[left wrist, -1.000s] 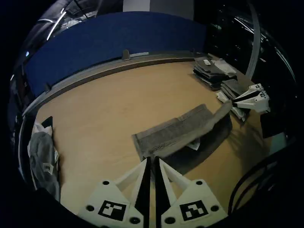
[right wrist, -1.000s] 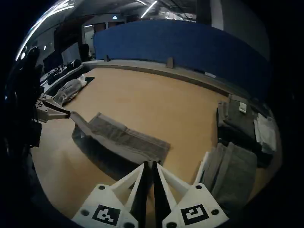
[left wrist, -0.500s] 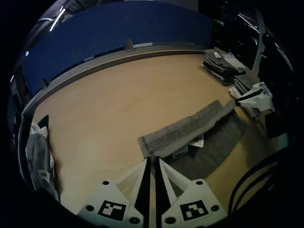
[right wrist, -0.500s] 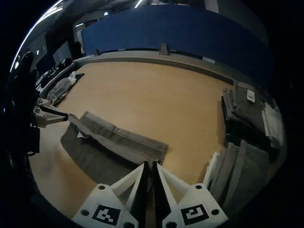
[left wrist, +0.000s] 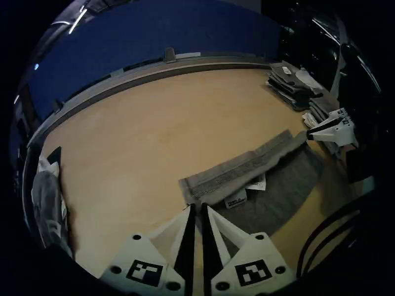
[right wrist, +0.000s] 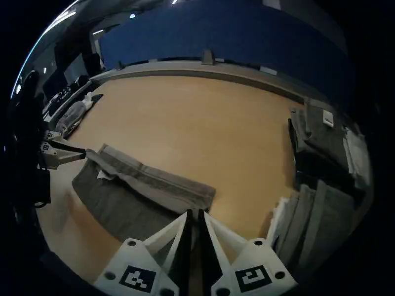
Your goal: Fold towel
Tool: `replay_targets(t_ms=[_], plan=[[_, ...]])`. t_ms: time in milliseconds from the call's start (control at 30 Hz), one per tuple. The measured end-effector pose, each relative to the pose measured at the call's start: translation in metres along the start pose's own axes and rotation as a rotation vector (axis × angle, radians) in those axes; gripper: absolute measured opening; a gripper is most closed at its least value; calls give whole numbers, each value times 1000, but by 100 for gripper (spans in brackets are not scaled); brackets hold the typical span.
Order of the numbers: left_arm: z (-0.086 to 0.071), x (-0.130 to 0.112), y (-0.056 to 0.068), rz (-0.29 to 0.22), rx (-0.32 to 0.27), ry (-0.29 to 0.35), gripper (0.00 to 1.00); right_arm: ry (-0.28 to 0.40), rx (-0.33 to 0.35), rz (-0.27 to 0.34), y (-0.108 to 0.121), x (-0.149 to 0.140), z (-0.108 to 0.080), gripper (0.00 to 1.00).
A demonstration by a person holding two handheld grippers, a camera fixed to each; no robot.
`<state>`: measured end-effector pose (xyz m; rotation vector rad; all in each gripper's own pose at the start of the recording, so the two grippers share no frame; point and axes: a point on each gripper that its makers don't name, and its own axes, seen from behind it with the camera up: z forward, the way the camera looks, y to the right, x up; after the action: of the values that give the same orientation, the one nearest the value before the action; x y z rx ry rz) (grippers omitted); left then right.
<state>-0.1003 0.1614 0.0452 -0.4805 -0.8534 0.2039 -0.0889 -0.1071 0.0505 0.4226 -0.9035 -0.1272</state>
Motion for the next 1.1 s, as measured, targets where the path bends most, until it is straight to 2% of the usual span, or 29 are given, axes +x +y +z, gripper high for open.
replay_targets(t_ms=[200, 267, 333, 467, 600, 667, 800, 933, 1100], plan=[[4, -1, -6, -6, 16, -8, 15, -12, -13, -3, 1, -1, 4, 13], [5, 0, -10, -6, 30, -5, 18, -15, -21, -6, 3, -2, 5, 16], [6, 0, -13, -5, 42, -5, 21, -21, -29, -10, 5, -3, 6, 23], [7, 0, -17, -4, 54, -3, 25, -27, -39, -15, 7, -5, 6, 53], [6, 2, -17, -14, 51, 3, 33, -21, -44, -15, 7, -4, 5, 92], [5, 3, -15, -22, 45, 5, 47, -17, -46, -13, 7, -3, 5, 100], [4, 3, -12, -35, 29, 8, 73, -10, -48, -10, 7, -2, 3, 100], [3, 4, -11, -32, 25, 15, 85, -9, -49, -10, 7, -1, 2, 100], [1, 4, -9, -26, 25, 20, 92, -9, -49, -11, 6, -2, -1, 100]])
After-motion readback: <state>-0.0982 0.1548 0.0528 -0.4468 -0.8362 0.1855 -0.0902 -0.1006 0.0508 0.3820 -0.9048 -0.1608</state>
